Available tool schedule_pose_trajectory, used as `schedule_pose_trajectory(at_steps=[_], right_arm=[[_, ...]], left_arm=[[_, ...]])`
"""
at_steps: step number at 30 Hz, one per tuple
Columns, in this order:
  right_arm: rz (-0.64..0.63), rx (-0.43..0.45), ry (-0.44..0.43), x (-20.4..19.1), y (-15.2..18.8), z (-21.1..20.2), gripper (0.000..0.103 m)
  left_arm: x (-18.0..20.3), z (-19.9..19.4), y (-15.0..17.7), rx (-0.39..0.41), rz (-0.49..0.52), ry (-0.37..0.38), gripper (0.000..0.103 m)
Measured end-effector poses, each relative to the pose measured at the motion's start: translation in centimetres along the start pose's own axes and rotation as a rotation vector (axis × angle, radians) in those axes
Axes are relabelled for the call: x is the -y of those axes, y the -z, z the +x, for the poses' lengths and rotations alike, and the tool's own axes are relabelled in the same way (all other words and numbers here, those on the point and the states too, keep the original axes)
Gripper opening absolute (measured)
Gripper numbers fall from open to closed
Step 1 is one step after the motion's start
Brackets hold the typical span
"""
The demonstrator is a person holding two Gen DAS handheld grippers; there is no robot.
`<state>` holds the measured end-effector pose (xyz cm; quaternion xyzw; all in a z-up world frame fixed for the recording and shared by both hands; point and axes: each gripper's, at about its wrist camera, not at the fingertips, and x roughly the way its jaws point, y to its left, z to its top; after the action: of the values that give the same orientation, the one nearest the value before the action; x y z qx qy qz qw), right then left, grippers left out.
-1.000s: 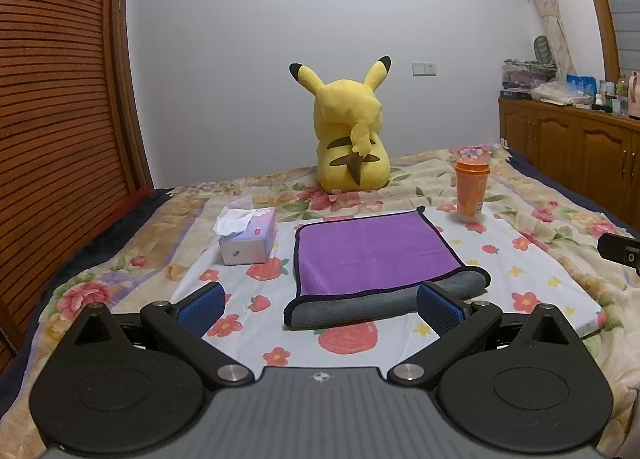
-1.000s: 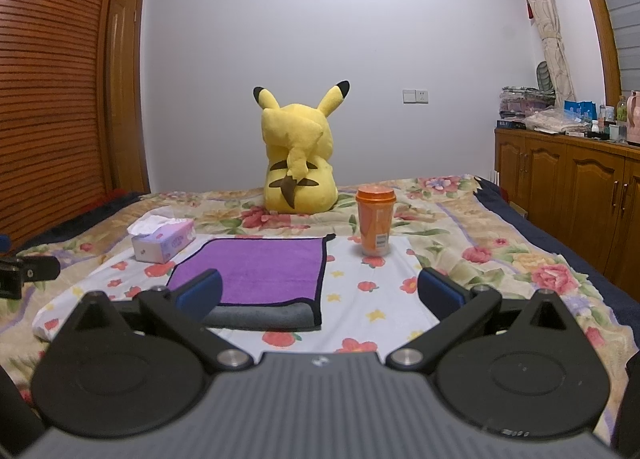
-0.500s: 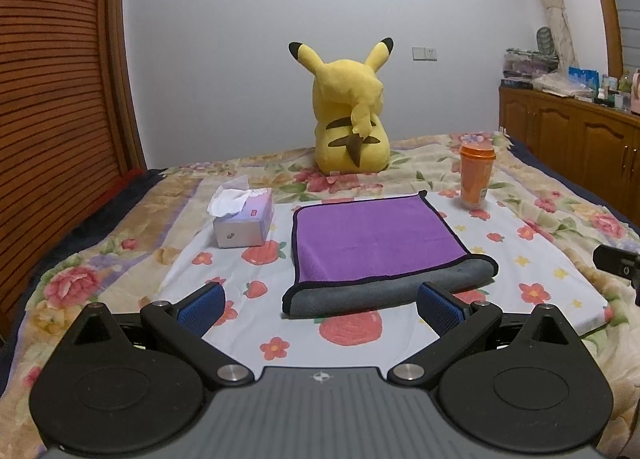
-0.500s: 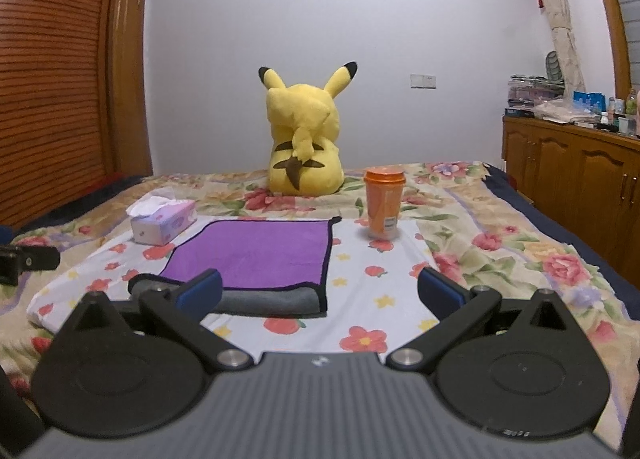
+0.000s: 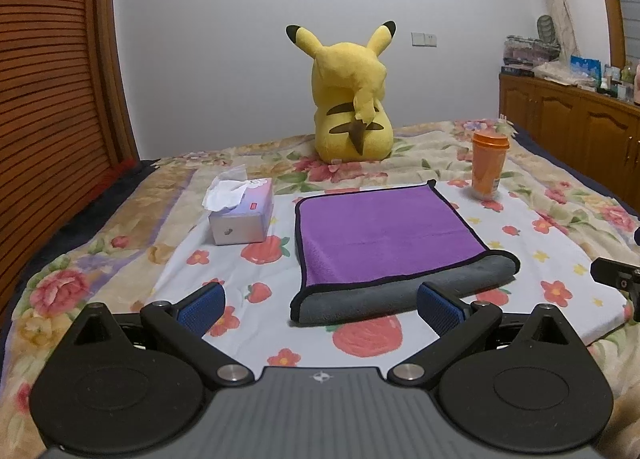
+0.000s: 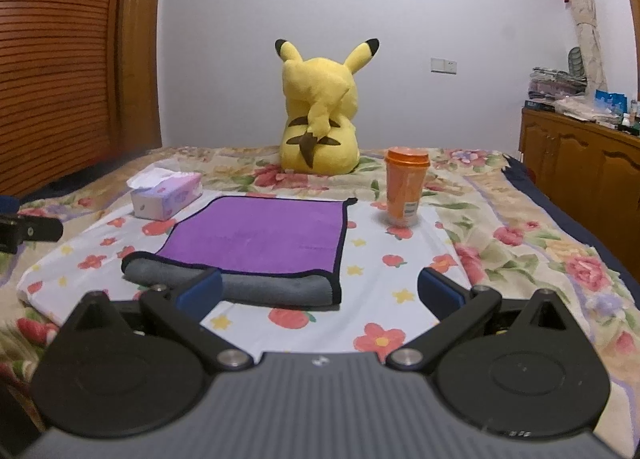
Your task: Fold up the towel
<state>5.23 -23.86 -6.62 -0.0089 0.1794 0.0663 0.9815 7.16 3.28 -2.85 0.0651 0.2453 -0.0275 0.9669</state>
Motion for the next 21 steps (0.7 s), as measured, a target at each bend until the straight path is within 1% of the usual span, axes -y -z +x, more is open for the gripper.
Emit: schedule_pose_trajectory(at_steps=[5, 8, 15, 21], right_arm=[[-0.006, -0.025, -0.010, 0.0, -0.2, 1.4, 0.103], [-0.006, -0.038, -0.017, 0.0, -0.3, 2.1, 0.103], [-0.019, -0.071, -0.038, 0.2, -0.6, 4.3, 0.103], [-0.014, -0.110, -0.048, 0.4, -0.6, 6.4, 0.103]], left_arm=[[-0.9, 1.7, -0.6, -0.016, -0.006, 0.009, 0.103], [-1.5, 2.6, -1.0, -0.030, -0.018, 0.037, 0.103], [-2.1, 4.9, -1.8, -0.036, 0.003, 0.046, 0.103], [-2.5, 7.1, -1.8, -0.047, 0.004, 0.059, 0.103]])
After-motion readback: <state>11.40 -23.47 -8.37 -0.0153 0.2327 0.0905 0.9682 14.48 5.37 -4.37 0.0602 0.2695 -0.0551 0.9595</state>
